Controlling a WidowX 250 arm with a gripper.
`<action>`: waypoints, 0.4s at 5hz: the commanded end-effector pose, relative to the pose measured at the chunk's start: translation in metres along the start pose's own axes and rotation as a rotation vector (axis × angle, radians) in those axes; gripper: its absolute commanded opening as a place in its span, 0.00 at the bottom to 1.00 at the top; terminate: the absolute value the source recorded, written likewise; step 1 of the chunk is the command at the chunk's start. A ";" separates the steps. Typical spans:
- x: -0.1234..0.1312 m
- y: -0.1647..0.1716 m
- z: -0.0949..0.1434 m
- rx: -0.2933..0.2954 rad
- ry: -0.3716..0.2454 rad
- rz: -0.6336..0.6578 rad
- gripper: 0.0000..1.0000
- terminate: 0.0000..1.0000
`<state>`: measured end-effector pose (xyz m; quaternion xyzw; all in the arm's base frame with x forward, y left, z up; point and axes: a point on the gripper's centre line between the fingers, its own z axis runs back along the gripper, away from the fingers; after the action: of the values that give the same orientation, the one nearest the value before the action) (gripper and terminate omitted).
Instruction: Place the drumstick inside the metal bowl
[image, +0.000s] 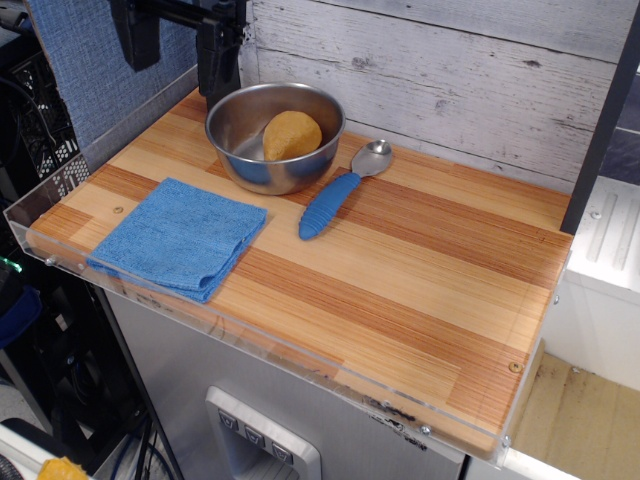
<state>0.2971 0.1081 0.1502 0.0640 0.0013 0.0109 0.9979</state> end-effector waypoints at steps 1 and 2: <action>-0.003 -0.004 0.012 -0.037 -0.108 -0.036 1.00 0.00; -0.002 0.005 0.000 -0.052 0.040 -0.082 1.00 0.00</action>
<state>0.2988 0.1095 0.1354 0.0278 0.0461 -0.0313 0.9981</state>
